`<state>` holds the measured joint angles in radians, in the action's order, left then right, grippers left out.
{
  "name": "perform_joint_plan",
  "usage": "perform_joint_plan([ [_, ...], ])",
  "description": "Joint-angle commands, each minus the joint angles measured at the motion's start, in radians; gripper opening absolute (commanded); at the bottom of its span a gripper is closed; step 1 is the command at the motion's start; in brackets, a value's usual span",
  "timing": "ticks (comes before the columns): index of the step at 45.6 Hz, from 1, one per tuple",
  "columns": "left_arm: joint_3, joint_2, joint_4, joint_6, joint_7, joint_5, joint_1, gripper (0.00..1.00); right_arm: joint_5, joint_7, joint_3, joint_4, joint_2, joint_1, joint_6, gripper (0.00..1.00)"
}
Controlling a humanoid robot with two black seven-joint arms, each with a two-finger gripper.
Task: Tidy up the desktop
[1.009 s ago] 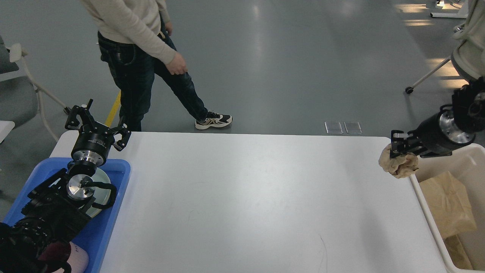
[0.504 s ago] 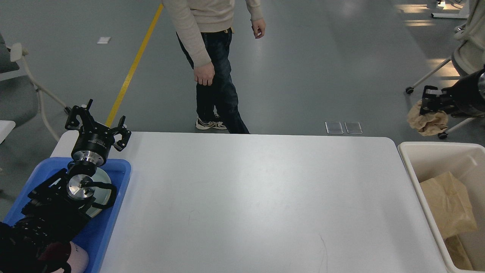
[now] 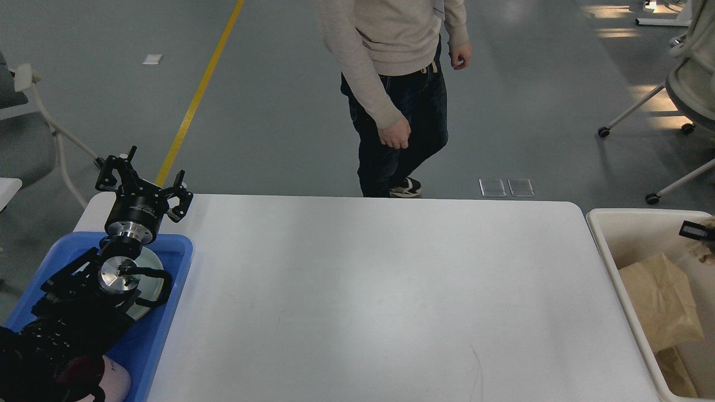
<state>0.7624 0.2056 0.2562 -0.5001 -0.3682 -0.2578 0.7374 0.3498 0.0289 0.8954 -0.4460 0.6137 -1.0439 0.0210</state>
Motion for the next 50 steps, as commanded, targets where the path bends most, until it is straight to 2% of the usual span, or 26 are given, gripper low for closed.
perform_joint_plan([
  [1,0.0,0.0,0.0,0.0,0.0,0.0,-0.001,0.96,0.0,0.0,-0.029,0.122,-0.048,0.11,-0.023,0.91],
  [9,0.0,0.0,0.0,0.0,0.0,0.0,-0.001,0.96,0.0,0.0,-0.03,0.142,-0.066,0.145,-0.035,1.0],
  [17,0.0,0.0,0.0,0.0,0.0,0.0,0.0,0.96,0.0,-0.004,-0.093,0.147,-0.068,0.134,-0.042,1.0],
  [22,0.0,0.0,0.0,0.0,0.0,0.0,0.0,0.96,0.0,-0.006,-0.333,0.151,-0.058,0.145,-0.056,1.0],
  [33,0.0,0.0,0.0,0.0,0.0,0.0,-0.001,0.96,0.0,-0.011,-1.008,0.159,-0.06,0.232,-0.056,1.0],
  [37,0.0,0.0,0.0,0.0,0.0,0.0,-0.001,0.96,0.0,-0.029,-1.217,0.144,-0.065,0.269,-0.052,1.0],
  [42,0.0,0.0,0.0,0.0,0.0,0.0,0.0,0.96,0.0,-0.11,-1.518,0.08,-0.069,0.327,-0.047,1.0],
  [50,0.0,0.0,0.0,0.0,0.0,0.0,-0.001,0.96,0.014,-0.378,-1.802,-0.112,-0.071,0.475,-0.041,1.0],
])
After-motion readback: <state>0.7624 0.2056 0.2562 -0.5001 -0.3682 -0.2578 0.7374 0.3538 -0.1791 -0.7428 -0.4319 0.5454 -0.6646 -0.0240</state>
